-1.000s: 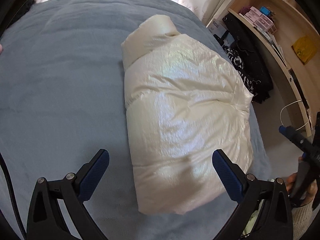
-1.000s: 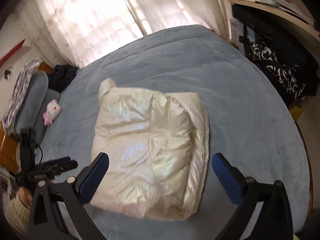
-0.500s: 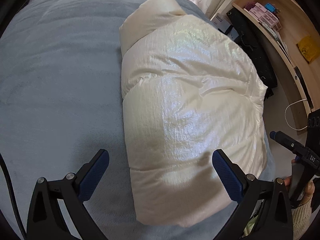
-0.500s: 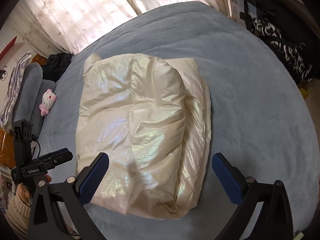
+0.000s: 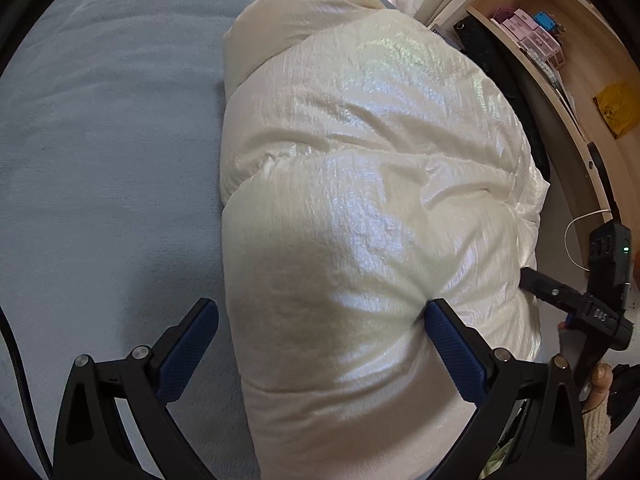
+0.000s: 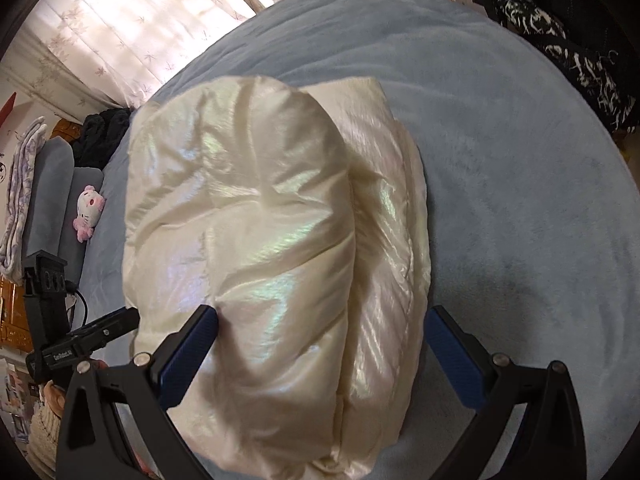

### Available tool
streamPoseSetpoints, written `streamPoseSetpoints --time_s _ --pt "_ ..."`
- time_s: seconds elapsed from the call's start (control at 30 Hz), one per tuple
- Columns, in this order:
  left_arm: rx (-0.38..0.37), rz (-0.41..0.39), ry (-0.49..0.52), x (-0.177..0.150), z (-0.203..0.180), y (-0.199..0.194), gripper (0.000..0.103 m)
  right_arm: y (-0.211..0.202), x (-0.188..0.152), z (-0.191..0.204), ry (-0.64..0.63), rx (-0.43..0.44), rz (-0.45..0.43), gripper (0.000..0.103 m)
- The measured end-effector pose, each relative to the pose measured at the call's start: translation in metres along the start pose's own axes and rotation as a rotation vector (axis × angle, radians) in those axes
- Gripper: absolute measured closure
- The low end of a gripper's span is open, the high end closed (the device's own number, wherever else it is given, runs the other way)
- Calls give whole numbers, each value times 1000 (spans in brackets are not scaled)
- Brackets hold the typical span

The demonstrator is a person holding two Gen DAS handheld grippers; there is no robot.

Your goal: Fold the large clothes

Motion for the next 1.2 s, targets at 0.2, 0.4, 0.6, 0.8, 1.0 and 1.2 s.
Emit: streamPoseSetpoints --time_s 0.2,0.4,0.6,0.8,1.0,1.2 --pt "-51 32 -36 3 11 19 1 21 -1 -16 45 44 52 0" --pt "-86 54 -51 3 20 31 1 54 -9 -50 208 225 167 0" --pt "-109 65 -53 6 28 40 1 74 -21 -66 284 363 183 0" --pt "-165 75 -85 6 48 50 1 86 -22 -69 297 475 145 0" --pt "-262 84 -151 6 70 63 1 86 -21 -62 292 528 69 0" --pt "-223 2 -64 3 60 51 4 75 -29 -27 234 582 5 9"
Point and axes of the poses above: each gripper's, at about its wrist camera, not at the fingertips, and y roughly the way its jaws point, z to its left, x to its top, the point moved 1 cm from there along y, roughly the way its jaws point, and after that the axes turned 3 degrees about -x, right-handed, at the moved point
